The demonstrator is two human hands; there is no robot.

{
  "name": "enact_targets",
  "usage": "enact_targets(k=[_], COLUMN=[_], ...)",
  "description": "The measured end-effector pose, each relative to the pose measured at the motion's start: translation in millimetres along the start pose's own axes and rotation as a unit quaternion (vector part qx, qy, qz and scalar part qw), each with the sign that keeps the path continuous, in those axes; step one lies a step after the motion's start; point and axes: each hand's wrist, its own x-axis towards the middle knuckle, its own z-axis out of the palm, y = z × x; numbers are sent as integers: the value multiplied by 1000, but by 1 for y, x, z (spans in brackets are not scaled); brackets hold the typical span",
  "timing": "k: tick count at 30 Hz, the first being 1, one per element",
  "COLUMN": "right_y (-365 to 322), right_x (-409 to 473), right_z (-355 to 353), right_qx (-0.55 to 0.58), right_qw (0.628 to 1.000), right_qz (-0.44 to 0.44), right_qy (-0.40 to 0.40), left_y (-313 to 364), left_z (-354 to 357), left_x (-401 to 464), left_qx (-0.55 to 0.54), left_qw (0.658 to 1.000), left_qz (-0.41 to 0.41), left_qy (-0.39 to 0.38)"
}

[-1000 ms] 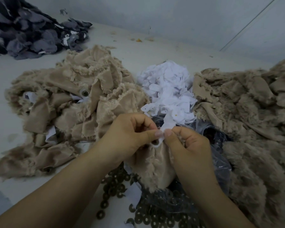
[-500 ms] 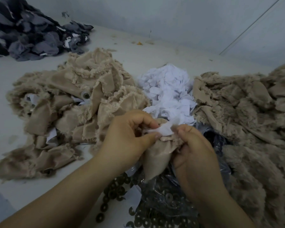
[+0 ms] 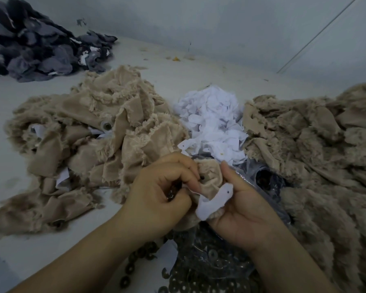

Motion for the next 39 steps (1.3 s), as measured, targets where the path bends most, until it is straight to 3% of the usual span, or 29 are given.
enact_targets(k=[5, 13, 19, 21, 27, 39], right_y=[1, 0, 5, 6, 14, 18], right_x=[-3, -1, -3, -4, -2, -4], right_z=[0, 0, 3, 4, 7, 10], right_qx=[-6, -43, -62, -58, -114, -63], right_qw=[998, 999, 997, 996, 978, 987], right_qz=[34, -18, -48, -69, -173, -138], right_qy=[-54, 9, 3, -4, -14, -48], left_y=[0, -2, 3, 4, 10, 11], left_z=[-1, -4, 4, 5, 11, 33], left_x=[0, 0, -1, -1, 6, -2], left_qx=[-17, 14, 86, 77, -107, -35], left_qw=[1000, 998, 994, 995, 976, 982], left_qz=[-14, -31, -43, -51, -173, -137], left_qy=[-1, -51, -44, -33, 82, 125])
